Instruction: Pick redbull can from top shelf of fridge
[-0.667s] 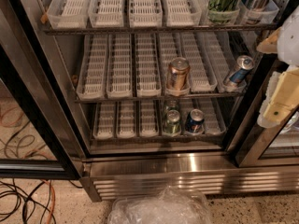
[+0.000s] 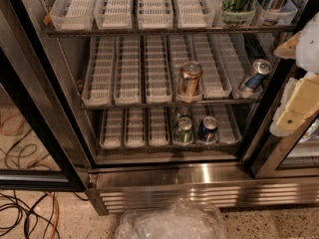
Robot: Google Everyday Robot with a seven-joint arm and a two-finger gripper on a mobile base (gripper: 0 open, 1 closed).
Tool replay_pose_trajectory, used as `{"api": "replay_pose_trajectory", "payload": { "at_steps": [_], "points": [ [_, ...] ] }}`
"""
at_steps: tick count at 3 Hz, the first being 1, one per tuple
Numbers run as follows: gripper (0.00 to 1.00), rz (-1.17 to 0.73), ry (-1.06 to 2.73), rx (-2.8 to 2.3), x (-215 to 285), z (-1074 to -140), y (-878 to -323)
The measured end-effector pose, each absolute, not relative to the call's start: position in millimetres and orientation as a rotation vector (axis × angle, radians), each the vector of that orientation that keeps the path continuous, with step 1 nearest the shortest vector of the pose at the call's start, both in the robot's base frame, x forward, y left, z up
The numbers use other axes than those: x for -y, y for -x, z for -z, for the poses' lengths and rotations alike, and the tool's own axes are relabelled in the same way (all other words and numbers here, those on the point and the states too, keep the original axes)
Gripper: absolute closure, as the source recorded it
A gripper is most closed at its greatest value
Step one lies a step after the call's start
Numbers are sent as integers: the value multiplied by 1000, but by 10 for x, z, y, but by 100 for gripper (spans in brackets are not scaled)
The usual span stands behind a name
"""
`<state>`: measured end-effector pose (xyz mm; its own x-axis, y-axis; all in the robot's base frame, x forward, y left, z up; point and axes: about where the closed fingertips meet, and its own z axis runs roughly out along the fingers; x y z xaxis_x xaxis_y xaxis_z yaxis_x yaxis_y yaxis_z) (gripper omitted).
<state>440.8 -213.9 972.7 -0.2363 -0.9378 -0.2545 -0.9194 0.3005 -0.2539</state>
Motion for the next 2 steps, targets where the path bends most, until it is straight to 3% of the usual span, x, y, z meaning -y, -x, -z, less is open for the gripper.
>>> {"api": "replay_pose_trajectory", "payload": {
  "at_steps": [2],
  "points": [
    [0, -32, 1433, -2155, 1984, -9535, -4477]
  ]
}}
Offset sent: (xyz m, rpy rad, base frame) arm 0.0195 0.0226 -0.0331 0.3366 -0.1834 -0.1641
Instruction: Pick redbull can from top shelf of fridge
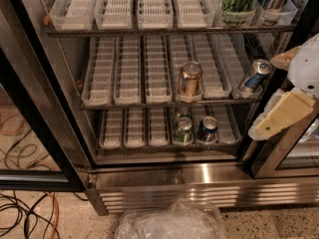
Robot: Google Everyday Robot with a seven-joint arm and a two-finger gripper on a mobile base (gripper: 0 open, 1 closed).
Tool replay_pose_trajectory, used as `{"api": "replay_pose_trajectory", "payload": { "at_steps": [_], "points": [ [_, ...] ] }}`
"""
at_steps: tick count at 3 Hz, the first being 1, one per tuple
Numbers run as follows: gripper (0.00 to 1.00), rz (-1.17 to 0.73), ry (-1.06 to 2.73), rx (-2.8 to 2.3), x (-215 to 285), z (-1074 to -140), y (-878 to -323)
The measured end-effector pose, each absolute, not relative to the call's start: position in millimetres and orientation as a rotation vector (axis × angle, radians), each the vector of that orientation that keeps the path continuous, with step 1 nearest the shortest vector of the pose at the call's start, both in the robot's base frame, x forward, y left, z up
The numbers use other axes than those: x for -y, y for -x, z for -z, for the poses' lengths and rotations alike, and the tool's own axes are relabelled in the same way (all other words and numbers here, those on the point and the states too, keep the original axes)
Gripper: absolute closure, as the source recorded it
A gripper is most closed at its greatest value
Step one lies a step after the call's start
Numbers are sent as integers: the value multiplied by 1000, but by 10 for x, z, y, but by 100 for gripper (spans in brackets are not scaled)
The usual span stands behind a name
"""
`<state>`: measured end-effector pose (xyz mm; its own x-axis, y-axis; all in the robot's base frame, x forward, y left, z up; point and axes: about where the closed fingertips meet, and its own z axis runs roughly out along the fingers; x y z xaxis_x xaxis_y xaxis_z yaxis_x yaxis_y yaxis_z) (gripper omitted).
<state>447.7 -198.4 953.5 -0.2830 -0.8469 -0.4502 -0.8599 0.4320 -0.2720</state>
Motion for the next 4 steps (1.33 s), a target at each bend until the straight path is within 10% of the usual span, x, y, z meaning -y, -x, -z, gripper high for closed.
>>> {"api": "replay_pose_trajectory", "payload": {
  "at_steps": [4],
  "points": [
    [0, -175, 1254, -2002, 1595, -9313, -4638]
  ]
}}
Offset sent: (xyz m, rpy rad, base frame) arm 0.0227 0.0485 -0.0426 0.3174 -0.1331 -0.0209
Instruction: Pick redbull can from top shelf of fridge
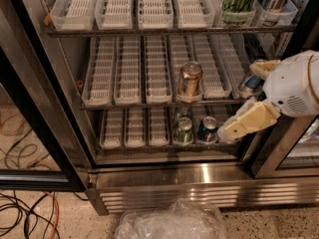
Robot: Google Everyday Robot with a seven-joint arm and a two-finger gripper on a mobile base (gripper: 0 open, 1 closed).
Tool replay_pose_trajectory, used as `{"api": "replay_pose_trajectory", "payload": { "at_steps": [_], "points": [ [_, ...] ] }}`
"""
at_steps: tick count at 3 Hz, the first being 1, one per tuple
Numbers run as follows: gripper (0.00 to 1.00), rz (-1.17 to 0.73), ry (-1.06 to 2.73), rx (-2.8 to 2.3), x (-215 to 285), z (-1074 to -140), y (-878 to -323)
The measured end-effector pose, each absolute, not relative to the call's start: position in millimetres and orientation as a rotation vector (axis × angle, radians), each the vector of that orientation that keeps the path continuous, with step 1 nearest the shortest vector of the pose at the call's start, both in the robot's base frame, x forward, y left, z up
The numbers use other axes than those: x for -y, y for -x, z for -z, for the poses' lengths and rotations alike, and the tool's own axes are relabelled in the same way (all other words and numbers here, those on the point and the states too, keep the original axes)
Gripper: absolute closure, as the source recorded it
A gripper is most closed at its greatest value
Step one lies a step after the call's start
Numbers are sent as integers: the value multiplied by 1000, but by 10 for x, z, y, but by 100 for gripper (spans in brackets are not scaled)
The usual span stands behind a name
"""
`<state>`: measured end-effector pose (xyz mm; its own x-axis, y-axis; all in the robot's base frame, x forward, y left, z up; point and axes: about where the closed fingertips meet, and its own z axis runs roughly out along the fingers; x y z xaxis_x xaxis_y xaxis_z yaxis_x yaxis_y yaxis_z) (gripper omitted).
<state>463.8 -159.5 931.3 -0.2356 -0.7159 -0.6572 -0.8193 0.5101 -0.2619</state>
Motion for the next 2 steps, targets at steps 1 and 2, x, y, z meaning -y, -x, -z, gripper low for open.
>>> {"api": "replay_pose_trajectory", "payload": {
  "at_steps": [1, 2],
  "points": [
    [0, -197, 1142, -1984, 1519, -9296, -4624],
    [0, -220, 1005, -1962, 1391, -9259, -4620]
  ]
}}
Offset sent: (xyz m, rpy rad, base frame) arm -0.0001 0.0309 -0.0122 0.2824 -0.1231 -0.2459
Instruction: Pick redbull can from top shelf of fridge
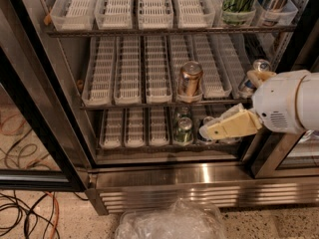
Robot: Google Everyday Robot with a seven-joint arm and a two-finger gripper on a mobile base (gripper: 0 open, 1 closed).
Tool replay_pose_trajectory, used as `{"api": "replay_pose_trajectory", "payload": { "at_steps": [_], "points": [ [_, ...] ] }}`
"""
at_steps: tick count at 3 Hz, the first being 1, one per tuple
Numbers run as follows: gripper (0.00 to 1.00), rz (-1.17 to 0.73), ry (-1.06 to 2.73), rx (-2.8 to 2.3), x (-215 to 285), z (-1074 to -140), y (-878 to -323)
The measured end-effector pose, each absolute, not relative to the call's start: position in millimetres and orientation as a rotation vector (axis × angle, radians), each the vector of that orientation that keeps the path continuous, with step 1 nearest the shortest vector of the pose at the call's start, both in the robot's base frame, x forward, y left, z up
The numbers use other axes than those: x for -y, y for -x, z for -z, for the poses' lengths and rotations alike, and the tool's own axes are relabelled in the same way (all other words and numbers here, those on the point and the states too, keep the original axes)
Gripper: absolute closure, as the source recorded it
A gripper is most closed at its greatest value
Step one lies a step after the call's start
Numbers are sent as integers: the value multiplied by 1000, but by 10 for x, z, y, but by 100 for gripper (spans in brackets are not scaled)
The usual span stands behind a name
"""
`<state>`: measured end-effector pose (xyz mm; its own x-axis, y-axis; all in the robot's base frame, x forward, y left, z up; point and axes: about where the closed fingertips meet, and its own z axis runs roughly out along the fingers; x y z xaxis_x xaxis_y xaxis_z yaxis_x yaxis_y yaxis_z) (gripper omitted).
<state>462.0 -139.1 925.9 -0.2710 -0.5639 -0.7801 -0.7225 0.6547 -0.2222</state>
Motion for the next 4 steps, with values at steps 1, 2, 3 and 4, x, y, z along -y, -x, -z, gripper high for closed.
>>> {"api": "replay_pose_trajectory", "payload": {
  "at_steps": [1, 2, 3, 4],
  "points": [
    [0, -257, 909, -1941, 1283, -9161, -4646],
    [0, -285, 821, -1925, 1243, -8969, -4723],
    [0, -285, 821, -1925, 1243, -8969, -4723],
    [0, -276, 750, -1923, 1220, -8952, -4768]
  ]
}}
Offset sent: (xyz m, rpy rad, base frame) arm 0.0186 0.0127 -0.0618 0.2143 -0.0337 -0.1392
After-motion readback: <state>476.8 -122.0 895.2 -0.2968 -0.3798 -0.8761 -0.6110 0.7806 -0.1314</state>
